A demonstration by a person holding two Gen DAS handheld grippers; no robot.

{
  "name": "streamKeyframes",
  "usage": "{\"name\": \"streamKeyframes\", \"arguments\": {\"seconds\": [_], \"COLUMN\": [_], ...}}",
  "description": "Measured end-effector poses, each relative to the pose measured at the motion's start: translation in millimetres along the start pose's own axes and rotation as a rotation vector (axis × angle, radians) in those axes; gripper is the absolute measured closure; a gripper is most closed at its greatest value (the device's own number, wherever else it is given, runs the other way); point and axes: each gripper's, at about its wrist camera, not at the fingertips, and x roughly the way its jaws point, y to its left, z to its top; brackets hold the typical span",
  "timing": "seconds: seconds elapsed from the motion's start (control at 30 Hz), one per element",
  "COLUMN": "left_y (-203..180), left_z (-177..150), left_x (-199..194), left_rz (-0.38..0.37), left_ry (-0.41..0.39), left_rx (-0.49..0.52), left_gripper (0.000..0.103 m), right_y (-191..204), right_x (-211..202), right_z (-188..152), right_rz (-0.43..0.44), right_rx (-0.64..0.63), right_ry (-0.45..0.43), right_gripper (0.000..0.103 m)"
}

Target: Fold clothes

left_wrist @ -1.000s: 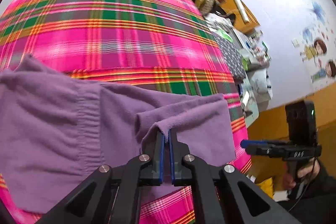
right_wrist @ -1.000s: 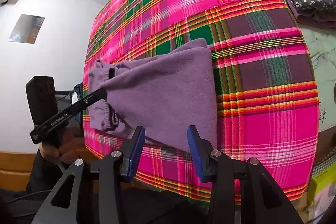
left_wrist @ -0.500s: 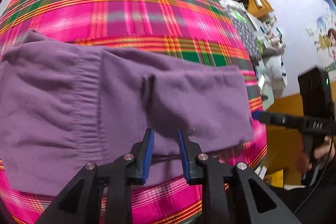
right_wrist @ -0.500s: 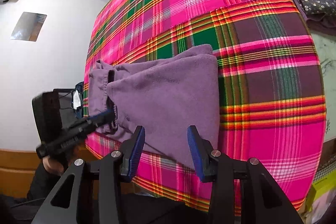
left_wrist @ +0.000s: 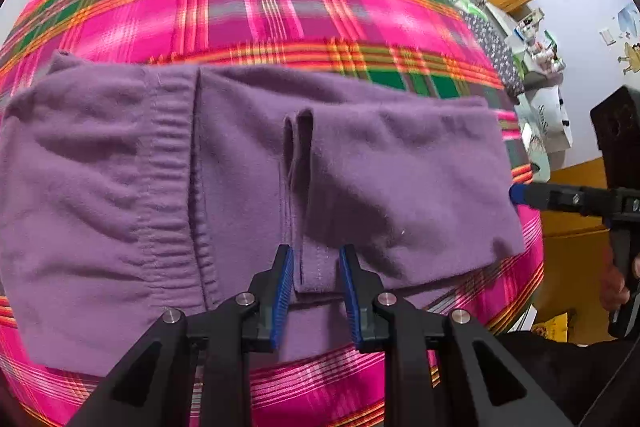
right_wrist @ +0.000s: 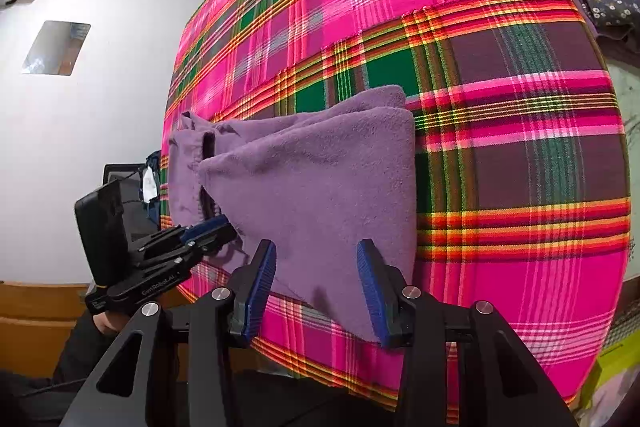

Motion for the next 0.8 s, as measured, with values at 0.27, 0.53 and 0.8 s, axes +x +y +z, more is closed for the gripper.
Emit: {"name": "streamKeyframes", "arguments": {"seconds": [0.27,0.53,0.8], "left_y": [5,10,-11], "left_z": [-9,-15,6], "left_x": [-16,-8,-53], "left_rz": [-0.024,-0.053,-0.087], "left_ry": [-0.052,0.007,-0.095], "left_rx": [-0.011,-0.043,0.026], "left_gripper": [0.098,0.096,0.095], "right_y": [-2,-4,9], "right_x": [2,6,-10], "right_z": [3,9,25], "right_rz": [-0.003,-0.025,-0.101], "right_rx": [0.009,0.009,-0.083], "right_ry": [-0.004,-0.011,-0.102], "right_gripper": [0.06,0.06,0.06]}}
